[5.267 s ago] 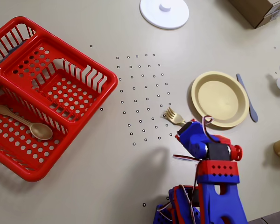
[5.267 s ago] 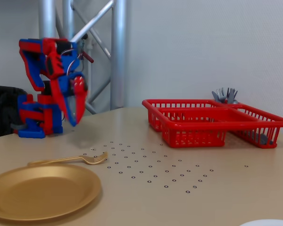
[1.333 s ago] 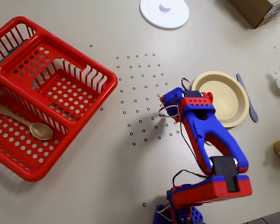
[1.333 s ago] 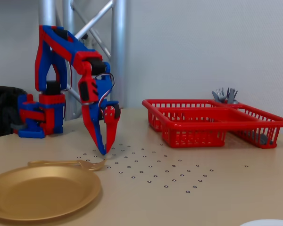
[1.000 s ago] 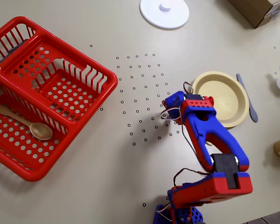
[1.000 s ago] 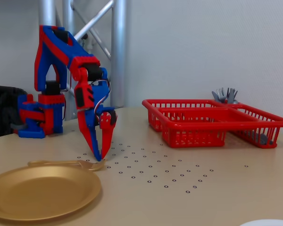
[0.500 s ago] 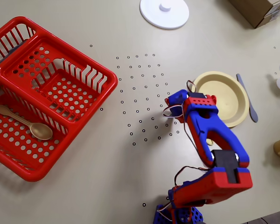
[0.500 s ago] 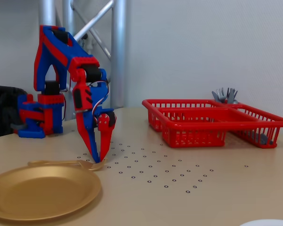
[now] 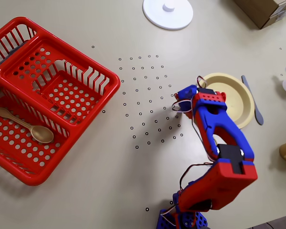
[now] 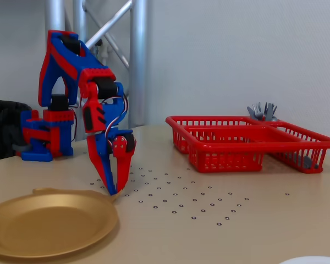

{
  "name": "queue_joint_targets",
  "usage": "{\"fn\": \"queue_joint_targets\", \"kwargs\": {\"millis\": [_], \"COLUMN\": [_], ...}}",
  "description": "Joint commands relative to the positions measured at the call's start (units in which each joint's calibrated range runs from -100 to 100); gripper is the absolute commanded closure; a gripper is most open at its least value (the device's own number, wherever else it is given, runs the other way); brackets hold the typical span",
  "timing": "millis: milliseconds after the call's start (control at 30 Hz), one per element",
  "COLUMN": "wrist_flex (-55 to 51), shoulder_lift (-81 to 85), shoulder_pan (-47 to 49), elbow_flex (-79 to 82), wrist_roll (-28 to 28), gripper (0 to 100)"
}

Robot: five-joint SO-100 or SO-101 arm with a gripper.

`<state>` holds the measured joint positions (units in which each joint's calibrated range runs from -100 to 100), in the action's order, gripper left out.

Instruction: Push the fork on the left side of the plate

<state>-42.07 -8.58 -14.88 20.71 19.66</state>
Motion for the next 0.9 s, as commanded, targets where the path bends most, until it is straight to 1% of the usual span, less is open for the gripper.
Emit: {"fn": "queue_joint_targets", "kwargs": {"millis": [0,200,333,667,767,867], "wrist_flex": [0.3,0.3,-0.8,-13.4,-16.6,-17.0], "shoulder_lift": [-0.4,-0.7,2.7,23.5,30.7,37.7], "shoulder_pan": [-1.7,-2.0,-0.9,4.8,4.8,3.0], "elbow_flex": [-2.7,-3.7,-2.6,-1.3,1.0,5.7], "wrist_roll": [0.4,0.1,-1.5,-8.3,-8.6,-8.1], "gripper": [100,100,100,100,100,100]}}
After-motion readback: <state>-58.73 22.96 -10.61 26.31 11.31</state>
